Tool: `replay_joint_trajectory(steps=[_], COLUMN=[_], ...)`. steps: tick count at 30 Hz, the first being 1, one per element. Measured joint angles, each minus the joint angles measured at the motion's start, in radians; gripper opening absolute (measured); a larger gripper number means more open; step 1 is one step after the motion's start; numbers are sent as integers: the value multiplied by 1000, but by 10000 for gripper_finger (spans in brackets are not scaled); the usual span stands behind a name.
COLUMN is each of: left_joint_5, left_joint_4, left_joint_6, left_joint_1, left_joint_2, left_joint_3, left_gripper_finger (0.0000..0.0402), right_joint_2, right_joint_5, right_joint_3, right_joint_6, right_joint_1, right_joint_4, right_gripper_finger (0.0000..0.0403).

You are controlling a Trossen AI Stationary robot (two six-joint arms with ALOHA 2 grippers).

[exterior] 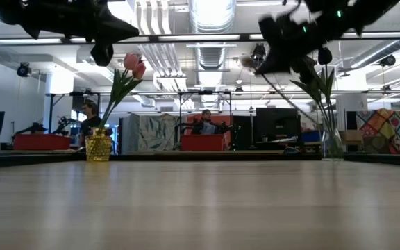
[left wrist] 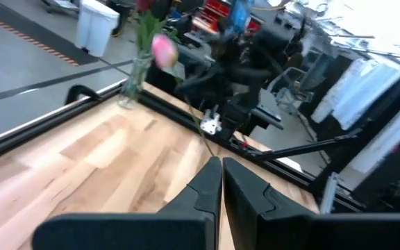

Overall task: Sort flowers into vase by color
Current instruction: Put the pink tulip into the yellow vase

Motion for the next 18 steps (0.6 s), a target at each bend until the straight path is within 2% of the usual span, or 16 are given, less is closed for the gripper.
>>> replay_joint_trajectory(steps=[3, 9, 18], left_joint_5=[39, 68, 73], left_joint_4=[39, 183, 435], left_joint_6=[-6, -53, -94], left_joint_1=[0, 0, -2], left_joint_2=[23, 81, 156], left_joint_3=[0, 0, 13], left_gripper_finger=[0, 0, 0], right_joint_2=[37, 157, 365], right_joint_5=[17, 14, -148], right_joint_3=[91, 329, 636], right_joint_6=[-110, -273, -380], right_joint_1=[59, 103, 106], right_joint_4=[72, 80, 109], right_gripper_finger=[9, 9, 9])
